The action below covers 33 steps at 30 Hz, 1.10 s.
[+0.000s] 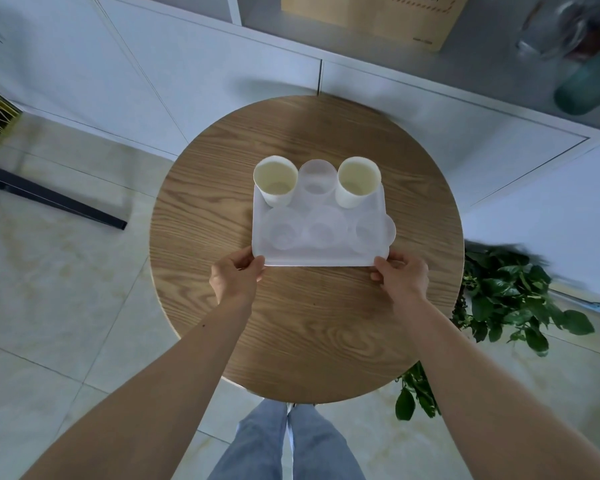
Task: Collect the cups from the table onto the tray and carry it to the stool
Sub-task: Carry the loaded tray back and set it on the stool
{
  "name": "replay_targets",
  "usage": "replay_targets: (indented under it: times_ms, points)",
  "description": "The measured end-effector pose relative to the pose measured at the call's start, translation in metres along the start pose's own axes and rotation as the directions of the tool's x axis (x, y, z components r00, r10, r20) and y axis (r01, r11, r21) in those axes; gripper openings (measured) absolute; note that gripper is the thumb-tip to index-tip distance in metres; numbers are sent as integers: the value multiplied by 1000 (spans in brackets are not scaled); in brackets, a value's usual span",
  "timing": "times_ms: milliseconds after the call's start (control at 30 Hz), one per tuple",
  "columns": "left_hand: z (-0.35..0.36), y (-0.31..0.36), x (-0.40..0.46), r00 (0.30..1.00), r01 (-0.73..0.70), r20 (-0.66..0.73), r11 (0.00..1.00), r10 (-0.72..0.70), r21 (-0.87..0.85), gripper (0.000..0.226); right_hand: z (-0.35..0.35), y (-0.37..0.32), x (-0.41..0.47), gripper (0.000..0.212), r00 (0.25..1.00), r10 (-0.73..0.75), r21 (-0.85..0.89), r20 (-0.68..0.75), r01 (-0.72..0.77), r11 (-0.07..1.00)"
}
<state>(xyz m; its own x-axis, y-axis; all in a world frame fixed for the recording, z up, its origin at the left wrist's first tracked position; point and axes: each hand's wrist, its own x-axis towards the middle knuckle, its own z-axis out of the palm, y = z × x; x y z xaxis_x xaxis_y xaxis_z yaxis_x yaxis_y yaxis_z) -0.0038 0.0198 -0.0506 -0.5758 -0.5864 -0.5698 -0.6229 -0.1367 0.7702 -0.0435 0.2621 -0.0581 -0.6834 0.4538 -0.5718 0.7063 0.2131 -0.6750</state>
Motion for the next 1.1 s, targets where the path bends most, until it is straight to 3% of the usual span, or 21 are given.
replay_targets:
  times_ms: [500, 1100]
  points:
    - [15, 35, 40, 1000, -27, -10, 998, 27, -62, 27, 17, -23, 9, 14, 996, 75, 102, 46, -80, 992]
    - [26, 63, 70, 999, -32, -34, 999, 33, 11, 16, 36, -41, 11, 10, 990, 120, 135, 76, -130, 982]
